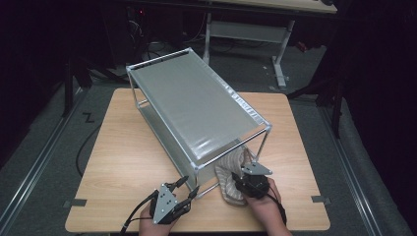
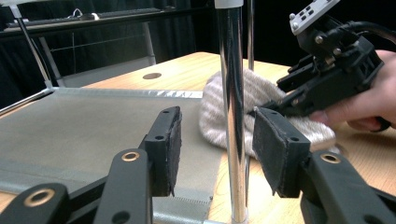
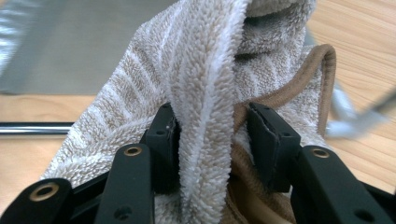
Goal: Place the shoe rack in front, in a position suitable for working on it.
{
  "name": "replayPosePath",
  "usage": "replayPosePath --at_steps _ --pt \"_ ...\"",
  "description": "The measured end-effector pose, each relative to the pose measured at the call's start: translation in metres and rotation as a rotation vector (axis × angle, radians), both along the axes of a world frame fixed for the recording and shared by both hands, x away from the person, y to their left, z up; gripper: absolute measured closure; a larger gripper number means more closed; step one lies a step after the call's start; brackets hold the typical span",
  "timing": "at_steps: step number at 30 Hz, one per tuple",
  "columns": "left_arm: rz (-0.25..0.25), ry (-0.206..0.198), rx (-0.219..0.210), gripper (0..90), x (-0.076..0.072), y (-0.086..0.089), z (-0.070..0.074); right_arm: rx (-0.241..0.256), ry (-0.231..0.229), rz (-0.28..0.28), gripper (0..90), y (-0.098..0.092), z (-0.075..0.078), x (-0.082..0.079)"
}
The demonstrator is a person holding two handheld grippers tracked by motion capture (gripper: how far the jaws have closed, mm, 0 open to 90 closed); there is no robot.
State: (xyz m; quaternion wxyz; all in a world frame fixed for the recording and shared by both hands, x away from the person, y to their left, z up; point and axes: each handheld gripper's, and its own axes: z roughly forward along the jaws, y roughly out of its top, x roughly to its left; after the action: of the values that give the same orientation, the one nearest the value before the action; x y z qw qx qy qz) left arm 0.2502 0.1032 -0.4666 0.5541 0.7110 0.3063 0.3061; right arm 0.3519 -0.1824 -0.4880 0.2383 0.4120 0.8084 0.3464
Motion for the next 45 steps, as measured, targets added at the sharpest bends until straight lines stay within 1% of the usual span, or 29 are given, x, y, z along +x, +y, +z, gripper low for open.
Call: replayPosePath --at_steps 5,7,9,10,13,15,17,18,19,20,22,24,26,28,29,30,34,38,41,45 --pt "0.000 0.001 0.000 52.1 0.000 0.000 0.000 0.009 0.003 -0.058 54.2 -0.017 0.001 0.008" --pt "0.001 0.000 0.001 52.1 0.000 0.000 0.000 0.001 -0.003 -0.072 54.0 -0.021 0.002 0.009" --pt "0.001 0.000 0.001 52.1 0.000 0.000 0.000 -0.005 -0.010 -0.084 53.6 -0.024 0.002 0.010" --pt "0.001 0.000 0.001 52.1 0.001 0.000 0.000 -0.002 -0.006 -0.091 53.2 -0.025 0.002 0.010" --pt "0.002 0.003 -0.003 52.1 0.001 0.000 0.000 0.000 -0.014 -0.093 51.3 -0.026 0.004 0.010" --pt "0.002 0.002 -0.001 52.2 0.001 0.000 0.000 0.015 -0.021 -0.087 47.3 -0.026 0.007 0.009" --pt "0.001 0.003 -0.003 52.2 0.001 -0.001 -0.001 0.049 -0.045 -0.080 42.5 -0.024 0.011 0.005" --pt "0.000 0.005 -0.006 52.2 0.001 -0.001 -0.001 0.065 -0.051 -0.083 38.4 -0.022 0.012 0.004" --pt "-0.001 0.003 0.000 52.2 0.001 -0.001 -0.001 0.076 -0.053 -0.083 35.6 -0.020 0.013 0.003" --pt "-0.002 0.003 0.000 52.2 0.001 -0.001 -0.001 0.079 -0.048 -0.078 33.0 -0.018 0.014 0.003" --pt "-0.002 0.002 0.000 52.2 0.001 -0.002 -0.001 0.064 -0.032 -0.070 27.3 -0.014 0.011 0.004" --pt "-0.001 0.001 0.000 52.2 0.001 -0.001 -0.001 0.051 0.012 -0.060 25.0 -0.010 0.005 0.006" --pt "0.000 0.000 -0.001 52.2 0.001 -0.001 0.000 0.031 0.039 -0.052 23.8 -0.007 -0.001 0.008" --pt "0.003 -0.002 0.001 52.2 0.001 0.000 0.001 0.012 0.053 -0.054 24.1 -0.004 -0.005 0.010" --pt "0.009 0.000 -0.014 52.2 0.001 0.000 0.001 0.007 0.057 -0.052 24.7 -0.004 -0.006 0.011" --pt "0.009 -0.001 -0.013 52.2 0.001 0.002 0.002 0.004 0.058 -0.051 26.2 -0.004 -0.007 0.011" --pt "0.013 -0.004 -0.017 52.2 0.001 0.004 0.003 0.018 0.072 -0.030 35.3 -0.005 -0.008 0.011" --pt "0.010 -0.005 -0.015 52.2 0.001 0.003 0.002 0.008 0.067 -0.017 41.0 -0.005 -0.009 0.009" --pt "0.009 -0.003 -0.009 52.2 0.001 0.002 0.002 -0.009 0.060 -0.008 44.7 -0.004 -0.008 0.009" --pt "0.009 -0.002 -0.011 52.0 0.001 0.003 0.002 -0.022 0.060 -0.001 50.5 -0.003 -0.007 0.007"
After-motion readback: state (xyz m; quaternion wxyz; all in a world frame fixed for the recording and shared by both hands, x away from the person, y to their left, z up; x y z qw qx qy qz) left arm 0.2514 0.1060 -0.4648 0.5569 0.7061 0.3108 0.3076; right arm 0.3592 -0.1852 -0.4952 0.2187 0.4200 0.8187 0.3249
